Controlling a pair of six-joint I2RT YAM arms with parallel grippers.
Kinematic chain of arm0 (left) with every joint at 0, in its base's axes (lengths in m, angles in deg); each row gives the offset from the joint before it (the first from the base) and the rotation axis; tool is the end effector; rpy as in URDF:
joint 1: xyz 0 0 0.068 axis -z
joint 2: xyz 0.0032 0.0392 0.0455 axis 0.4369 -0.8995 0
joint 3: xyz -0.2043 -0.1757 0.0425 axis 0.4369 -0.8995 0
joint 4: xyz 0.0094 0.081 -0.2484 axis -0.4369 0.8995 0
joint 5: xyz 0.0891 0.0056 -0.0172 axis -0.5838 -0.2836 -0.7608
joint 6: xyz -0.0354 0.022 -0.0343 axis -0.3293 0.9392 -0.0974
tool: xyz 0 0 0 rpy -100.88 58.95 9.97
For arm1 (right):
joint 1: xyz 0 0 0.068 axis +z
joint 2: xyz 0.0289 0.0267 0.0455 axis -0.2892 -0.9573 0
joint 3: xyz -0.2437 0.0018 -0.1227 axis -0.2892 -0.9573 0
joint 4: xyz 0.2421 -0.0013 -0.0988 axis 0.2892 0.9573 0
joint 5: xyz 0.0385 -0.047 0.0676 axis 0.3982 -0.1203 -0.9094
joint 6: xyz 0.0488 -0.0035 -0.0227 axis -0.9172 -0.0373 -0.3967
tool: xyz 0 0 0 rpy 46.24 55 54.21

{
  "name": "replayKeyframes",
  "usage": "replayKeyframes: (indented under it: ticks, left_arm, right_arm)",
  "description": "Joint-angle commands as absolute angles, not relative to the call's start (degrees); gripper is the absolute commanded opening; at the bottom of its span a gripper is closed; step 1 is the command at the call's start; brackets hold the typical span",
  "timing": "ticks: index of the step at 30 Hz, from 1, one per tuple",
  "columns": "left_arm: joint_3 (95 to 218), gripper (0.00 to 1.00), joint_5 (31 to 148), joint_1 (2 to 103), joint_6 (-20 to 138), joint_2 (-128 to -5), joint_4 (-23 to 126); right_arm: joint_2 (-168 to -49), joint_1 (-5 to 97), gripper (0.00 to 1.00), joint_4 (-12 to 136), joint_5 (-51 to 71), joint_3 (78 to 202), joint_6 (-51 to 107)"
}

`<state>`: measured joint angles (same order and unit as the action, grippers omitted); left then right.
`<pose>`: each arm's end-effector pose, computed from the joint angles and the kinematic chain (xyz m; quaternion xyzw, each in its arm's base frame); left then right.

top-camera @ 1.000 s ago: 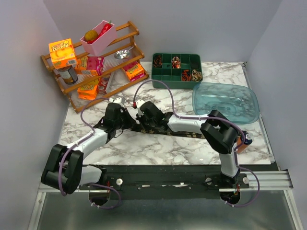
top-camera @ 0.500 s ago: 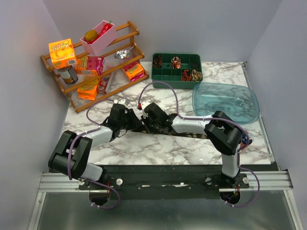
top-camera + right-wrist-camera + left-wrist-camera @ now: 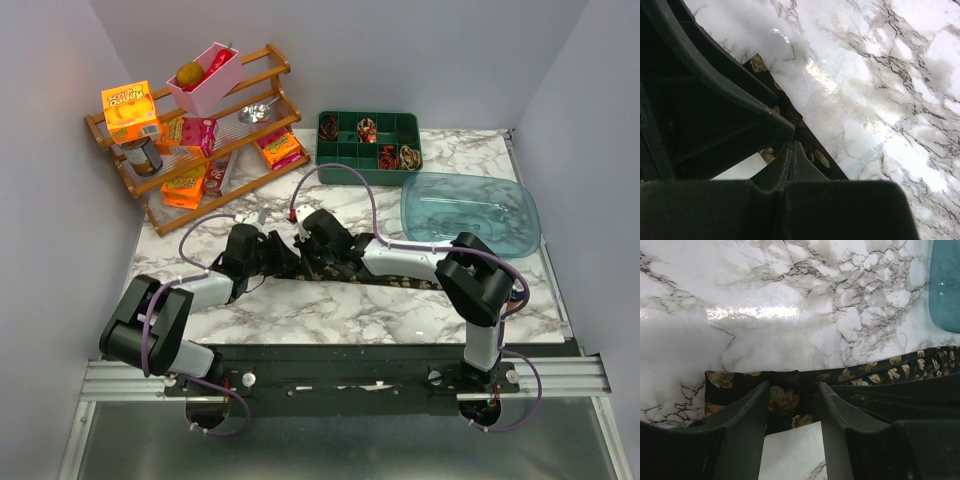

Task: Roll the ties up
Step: Roll the tie at the center of the board.

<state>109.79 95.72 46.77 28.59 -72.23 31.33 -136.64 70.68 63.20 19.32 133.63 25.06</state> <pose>0.2369 -0.0998 0.1433 -0.1046 0.8727 -0.3366 0.3379 0.2450 0.3340 0.1796 -0.3377 0.8473 0.2032 0.3560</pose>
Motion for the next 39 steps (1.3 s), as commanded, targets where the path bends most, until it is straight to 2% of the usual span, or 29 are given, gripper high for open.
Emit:
replayKeyframes:
  ticks: [1,13,21,30,39]
  left_arm:
    - [108.48,0.50,95.52,47.09,27.50,-68.88,29.73]
    - [109.71,0.52,93.06,47.09,28.73,-63.86,35.17]
    - [109.45,0.47,92.10,46.83,29.08,-63.08,36.84]
    - [110.32,0.57,90.78,44.55,31.02,-59.38,42.03]
    - [107.78,0.58,91.65,41.82,29.97,-61.66,41.95]
  right_arm:
    - [-135.71,70.34,0.01,62.28,15.78,136.23,25.00]
    - [-140.72,70.25,0.01,59.82,9.70,139.66,25.08]
    - [-142.65,70.25,0.01,58.76,9.87,139.04,24.47]
    - [-146.08,70.25,0.01,60.17,10.83,138.78,23.59]
    - [-146.79,70.34,0.01,60.34,11.27,138.69,23.15]
